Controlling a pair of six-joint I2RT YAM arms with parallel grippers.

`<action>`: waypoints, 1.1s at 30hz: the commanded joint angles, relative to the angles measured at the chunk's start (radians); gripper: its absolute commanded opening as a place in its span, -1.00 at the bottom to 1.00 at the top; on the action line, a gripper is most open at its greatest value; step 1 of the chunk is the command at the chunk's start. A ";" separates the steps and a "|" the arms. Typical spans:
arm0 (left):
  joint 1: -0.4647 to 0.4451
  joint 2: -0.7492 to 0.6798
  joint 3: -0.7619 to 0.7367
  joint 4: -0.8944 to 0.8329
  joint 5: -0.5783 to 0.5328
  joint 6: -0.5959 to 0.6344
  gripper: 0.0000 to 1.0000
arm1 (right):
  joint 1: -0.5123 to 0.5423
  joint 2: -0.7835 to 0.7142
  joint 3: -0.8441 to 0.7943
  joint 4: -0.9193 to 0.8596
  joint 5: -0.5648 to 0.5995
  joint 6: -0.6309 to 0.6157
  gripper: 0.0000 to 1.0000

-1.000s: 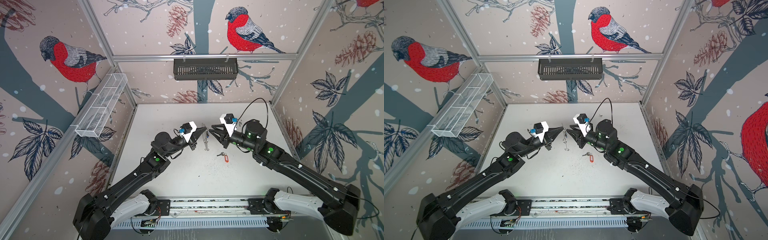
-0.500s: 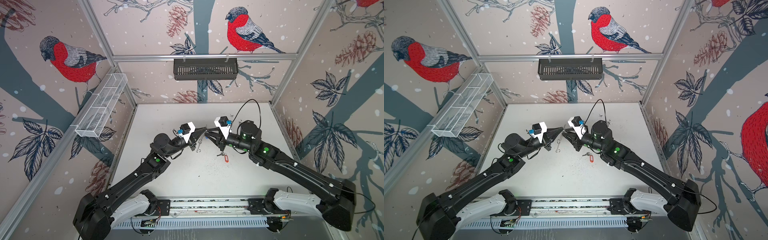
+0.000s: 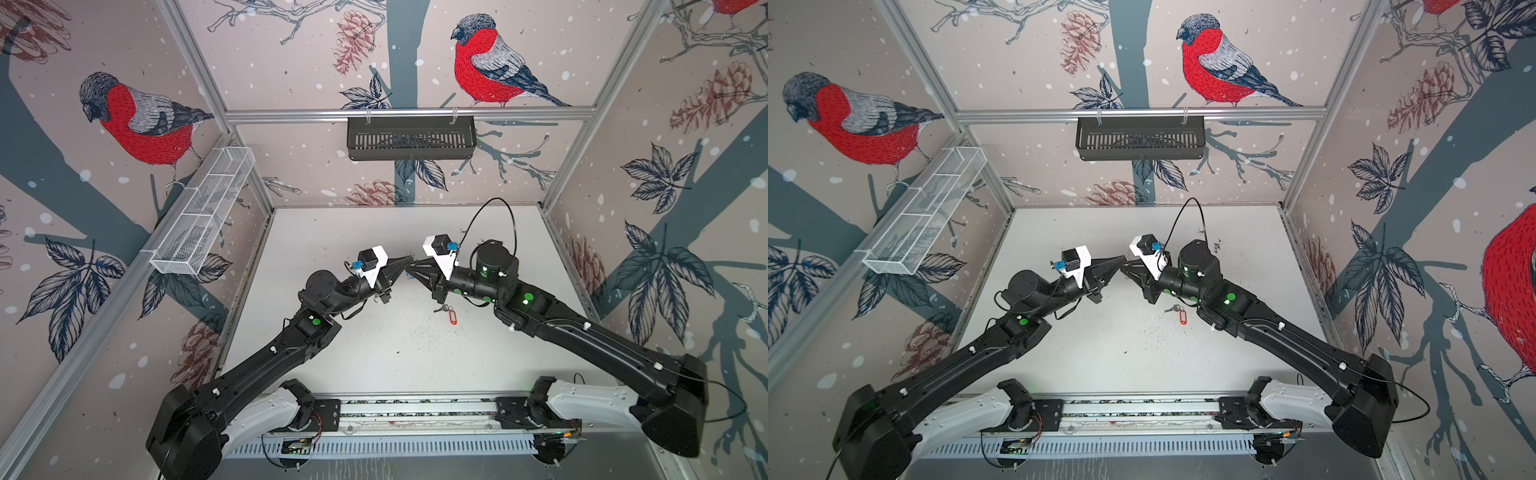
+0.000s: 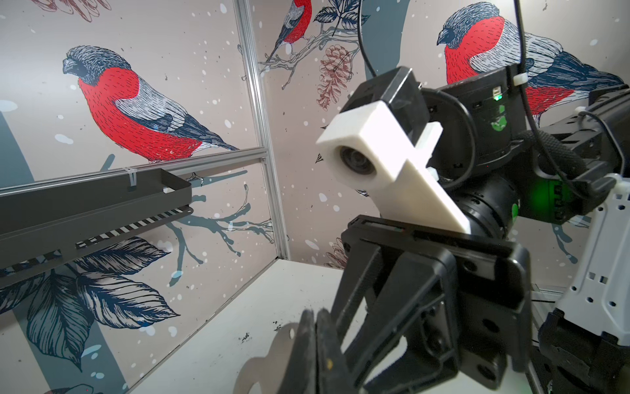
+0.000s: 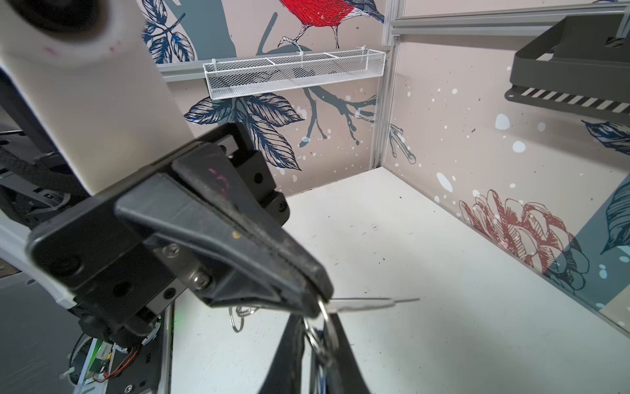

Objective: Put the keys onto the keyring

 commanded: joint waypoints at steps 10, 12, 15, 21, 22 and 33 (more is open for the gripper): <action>0.001 -0.002 0.000 0.077 0.046 -0.018 -1.00 | 0.014 -0.007 -0.001 0.018 -0.110 -0.129 -0.92; 0.001 -0.001 0.002 0.074 0.053 -0.020 -1.00 | 0.014 -0.007 0.000 0.018 -0.117 -0.150 -0.92; 0.001 -0.002 0.001 0.076 0.063 -0.023 -1.00 | 0.014 -0.002 0.004 0.016 -0.117 -0.174 -0.85; 0.006 -0.009 -0.007 0.096 0.059 -0.024 -1.00 | 0.009 0.008 0.025 -0.015 -0.060 -0.165 -0.41; 0.006 -0.013 -0.010 0.101 0.054 -0.026 -1.00 | 0.008 0.005 0.020 -0.014 -0.048 -0.155 -0.36; 0.012 -0.026 -0.026 0.122 0.047 -0.032 -1.00 | 0.000 -0.052 -0.052 0.051 0.021 -0.097 -0.23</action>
